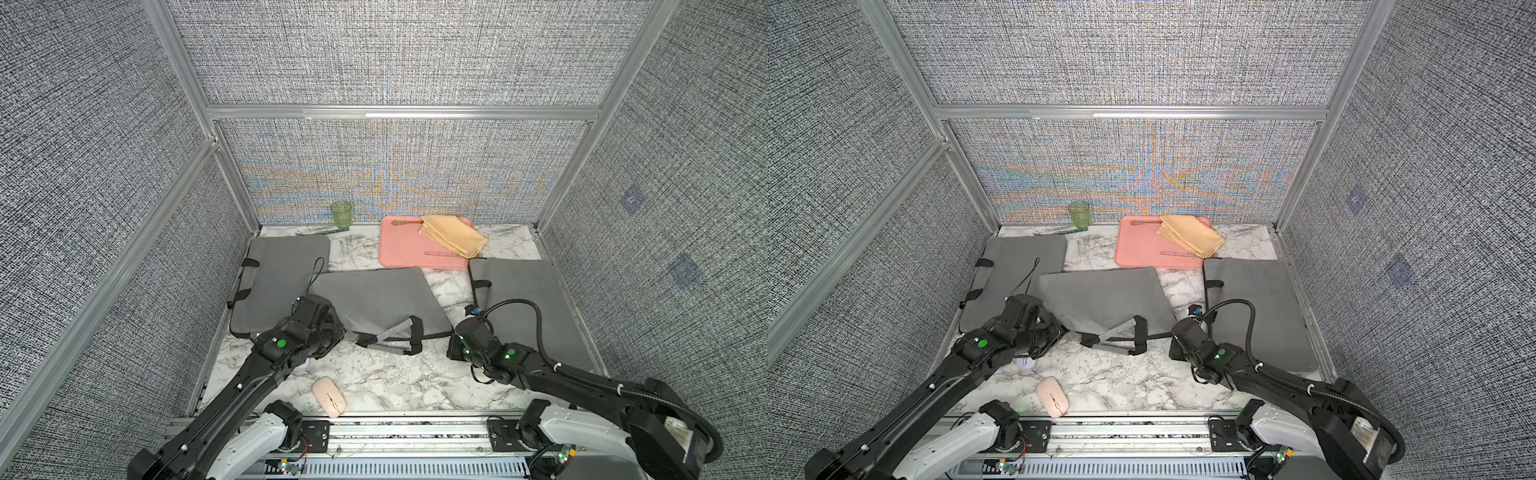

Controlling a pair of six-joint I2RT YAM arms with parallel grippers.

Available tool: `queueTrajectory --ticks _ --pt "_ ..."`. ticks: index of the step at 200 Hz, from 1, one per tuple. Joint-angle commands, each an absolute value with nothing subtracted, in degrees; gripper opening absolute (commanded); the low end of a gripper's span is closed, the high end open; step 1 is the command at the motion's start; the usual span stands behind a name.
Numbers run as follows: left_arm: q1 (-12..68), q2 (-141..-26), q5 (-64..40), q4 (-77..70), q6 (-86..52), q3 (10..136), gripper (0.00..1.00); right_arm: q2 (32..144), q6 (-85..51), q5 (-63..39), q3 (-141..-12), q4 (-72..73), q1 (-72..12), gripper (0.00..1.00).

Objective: Put the mouse into the laptop bag
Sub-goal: Zip the zipper on the zippered laptop bag.

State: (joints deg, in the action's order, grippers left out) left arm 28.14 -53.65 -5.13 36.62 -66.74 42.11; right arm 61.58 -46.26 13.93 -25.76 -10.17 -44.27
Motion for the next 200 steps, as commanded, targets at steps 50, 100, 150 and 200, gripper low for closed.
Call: queueTrajectory --ticks 50,100,150,200 --pt "24.8 -73.1 -4.5 28.8 -64.1 51.7 0.00 54.1 -48.0 15.3 -23.4 -13.7 -59.4 0.00" --pt "24.1 -87.8 -4.3 31.8 -63.2 62.4 0.29 66.8 -49.8 19.1 -32.5 -8.0 -76.2 0.00" --pt "23.8 -87.7 -1.3 45.6 -65.9 64.4 0.97 78.4 -50.0 18.9 -38.2 -4.0 -77.5 0.00" --pt "23.9 -70.3 -5.8 48.5 -72.4 52.3 0.99 82.9 -47.5 16.9 -41.8 0.5 -76.9 0.00"
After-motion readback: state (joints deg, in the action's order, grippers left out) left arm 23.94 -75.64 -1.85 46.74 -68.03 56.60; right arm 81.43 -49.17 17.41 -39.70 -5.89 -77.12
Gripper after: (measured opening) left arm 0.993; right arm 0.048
